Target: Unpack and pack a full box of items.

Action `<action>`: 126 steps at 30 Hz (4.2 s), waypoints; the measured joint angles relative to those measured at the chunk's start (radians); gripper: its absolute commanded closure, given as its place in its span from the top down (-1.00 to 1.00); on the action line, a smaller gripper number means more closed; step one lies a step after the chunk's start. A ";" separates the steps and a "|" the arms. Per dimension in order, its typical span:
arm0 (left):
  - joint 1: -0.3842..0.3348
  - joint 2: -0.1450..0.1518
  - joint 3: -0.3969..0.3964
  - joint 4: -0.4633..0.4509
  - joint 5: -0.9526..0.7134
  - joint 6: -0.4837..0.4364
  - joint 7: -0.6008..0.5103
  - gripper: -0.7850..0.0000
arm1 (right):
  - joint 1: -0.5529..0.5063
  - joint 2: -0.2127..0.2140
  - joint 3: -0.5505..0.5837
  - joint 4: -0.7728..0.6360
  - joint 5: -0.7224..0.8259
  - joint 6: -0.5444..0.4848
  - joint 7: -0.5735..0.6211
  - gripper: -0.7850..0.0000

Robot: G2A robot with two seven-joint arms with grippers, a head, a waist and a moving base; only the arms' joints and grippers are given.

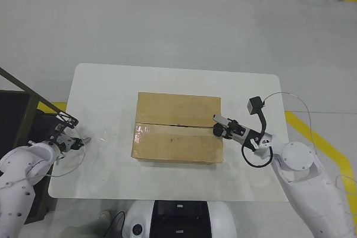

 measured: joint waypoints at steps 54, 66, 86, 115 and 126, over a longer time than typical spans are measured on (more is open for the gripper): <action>-0.024 -0.029 -0.042 0.020 -0.240 -0.053 0.002 1.00 | 0.000 0.000 0.000 0.000 0.000 0.000 0.000 1.00; -0.013 -0.026 -0.104 0.004 -0.467 -0.116 -0.100 1.00 | 0.000 0.000 0.000 0.000 0.000 0.000 0.000 1.00; -0.043 -0.022 -0.088 0.015 -0.739 -0.090 -0.270 0.02 | 0.000 0.000 0.000 0.000 0.000 0.000 0.000 1.00; -0.066 -0.012 -0.070 0.039 -0.839 -0.080 -0.323 -0.39 | 0.000 0.000 0.000 0.000 0.000 0.000 0.000 1.00; -0.073 -0.009 -0.066 0.052 -0.885 -0.076 -0.336 -1.00 | 0.000 0.000 0.000 0.000 0.000 0.000 0.000 1.00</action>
